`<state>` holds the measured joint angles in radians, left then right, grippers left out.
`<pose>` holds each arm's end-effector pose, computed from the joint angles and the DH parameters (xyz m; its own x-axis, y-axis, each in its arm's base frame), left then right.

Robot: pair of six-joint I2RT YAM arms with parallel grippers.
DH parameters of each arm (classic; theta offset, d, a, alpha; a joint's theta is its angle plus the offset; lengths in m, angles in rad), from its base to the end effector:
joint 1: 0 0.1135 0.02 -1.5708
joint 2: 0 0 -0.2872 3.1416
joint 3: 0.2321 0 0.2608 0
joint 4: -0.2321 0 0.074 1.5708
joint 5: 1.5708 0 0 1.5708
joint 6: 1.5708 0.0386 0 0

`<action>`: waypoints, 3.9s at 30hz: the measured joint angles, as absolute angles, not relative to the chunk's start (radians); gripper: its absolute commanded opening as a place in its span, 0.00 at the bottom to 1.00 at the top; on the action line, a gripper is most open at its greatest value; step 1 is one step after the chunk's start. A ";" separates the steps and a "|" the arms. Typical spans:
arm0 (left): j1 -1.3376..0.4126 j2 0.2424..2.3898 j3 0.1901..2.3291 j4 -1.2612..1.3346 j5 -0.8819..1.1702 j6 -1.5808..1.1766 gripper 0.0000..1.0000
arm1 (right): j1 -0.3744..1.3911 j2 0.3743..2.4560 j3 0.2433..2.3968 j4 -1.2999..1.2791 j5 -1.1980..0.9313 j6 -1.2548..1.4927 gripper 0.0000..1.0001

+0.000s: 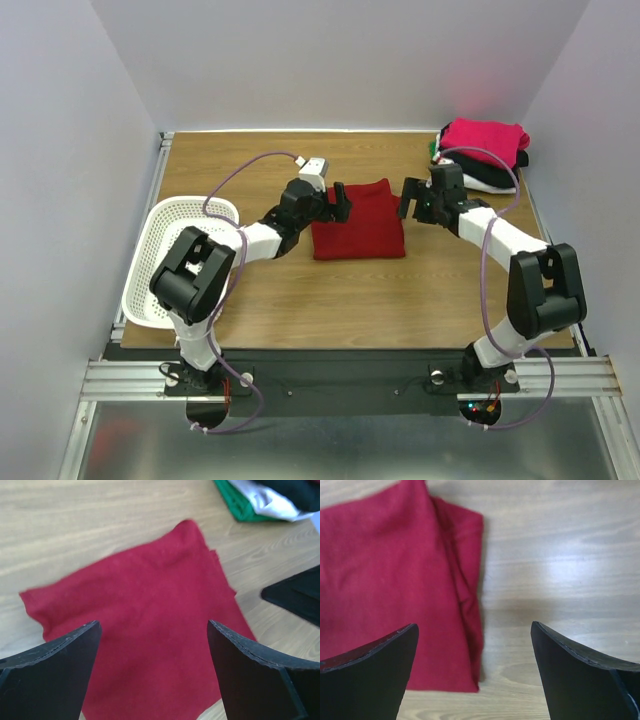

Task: Fold and stack the t-shirts
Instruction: Neatly place the folded tshirt to the corner

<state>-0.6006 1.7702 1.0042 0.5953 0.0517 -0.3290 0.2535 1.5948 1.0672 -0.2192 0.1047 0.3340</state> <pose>0.3390 -0.2347 0.2432 -0.3286 -0.1660 -0.9298 0.5286 0.7835 -0.3267 0.3484 0.0861 0.2483 -0.6787 0.1610 -0.7166 0.0501 0.9836 0.1735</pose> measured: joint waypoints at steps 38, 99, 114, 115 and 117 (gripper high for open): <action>-0.598 1.972 0.955 0.767 0.082 -0.384 0.97 | 0.114 1.853 0.997 0.146 -0.603 0.381 1.00; -0.515 1.686 0.693 0.688 0.093 -0.383 0.99 | 0.028 2.254 2.316 -0.578 -0.202 0.117 0.00; -0.515 1.567 0.634 0.666 0.073 -0.394 0.98 | -0.190 2.267 2.471 -0.582 -0.300 0.136 0.00; -0.515 1.567 0.634 0.666 0.072 -0.395 0.98 | -0.199 2.269 2.471 -0.585 -0.303 0.136 0.00; -0.515 1.567 0.632 0.664 0.071 -0.399 0.98 | -0.216 2.276 2.471 -0.585 -0.307 0.135 0.00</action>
